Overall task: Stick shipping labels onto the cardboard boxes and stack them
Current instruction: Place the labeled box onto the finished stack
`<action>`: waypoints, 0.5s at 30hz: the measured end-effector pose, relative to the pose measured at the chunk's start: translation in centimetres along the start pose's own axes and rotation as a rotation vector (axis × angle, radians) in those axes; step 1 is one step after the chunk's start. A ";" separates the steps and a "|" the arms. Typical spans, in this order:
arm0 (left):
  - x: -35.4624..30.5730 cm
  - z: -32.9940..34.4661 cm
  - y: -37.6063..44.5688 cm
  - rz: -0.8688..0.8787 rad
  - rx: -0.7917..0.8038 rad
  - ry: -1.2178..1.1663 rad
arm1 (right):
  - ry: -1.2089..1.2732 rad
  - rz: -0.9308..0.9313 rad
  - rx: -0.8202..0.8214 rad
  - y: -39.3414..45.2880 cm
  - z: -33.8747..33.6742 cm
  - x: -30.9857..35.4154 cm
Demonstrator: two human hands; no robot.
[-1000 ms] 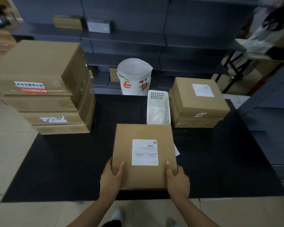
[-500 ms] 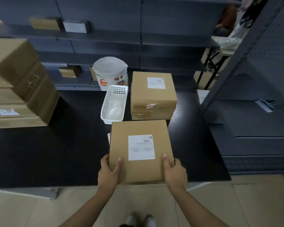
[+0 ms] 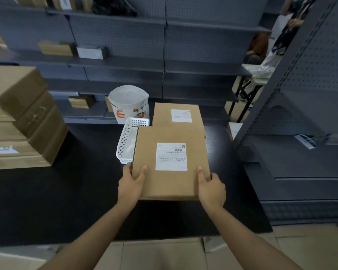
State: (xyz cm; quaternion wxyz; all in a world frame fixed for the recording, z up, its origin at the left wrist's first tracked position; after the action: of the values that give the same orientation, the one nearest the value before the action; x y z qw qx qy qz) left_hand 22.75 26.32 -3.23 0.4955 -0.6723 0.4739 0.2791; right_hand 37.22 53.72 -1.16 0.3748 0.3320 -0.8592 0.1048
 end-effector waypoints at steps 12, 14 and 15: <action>-17.6 6.2 9.5 0.179 0.007 -0.038 | 0.061 -0.064 -0.023 19.0 -0.7 6.7; -19.1 7.4 11.7 0.168 0.000 -0.023 | 0.057 -0.056 -0.010 22.1 0.2 7.1; -19.8 7.9 12.7 0.159 -0.005 -0.009 | 0.052 -0.053 -0.003 23.5 0.7 7.2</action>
State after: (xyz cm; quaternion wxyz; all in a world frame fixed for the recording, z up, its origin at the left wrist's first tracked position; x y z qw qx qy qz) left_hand 4.05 40.03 5.58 0.4725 -0.6324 0.5228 0.3218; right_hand 17.96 67.69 5.09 0.4002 0.3512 -0.8403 0.1023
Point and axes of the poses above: each hand's wrist, its own y-axis towards the middle knuckle, its own z-axis out of the palm, x = y × z, the point moved 9 cm from there along y, towards the middle knuckle, and after that the axes turned 15 degrees about -z, right-handed, at the moved point
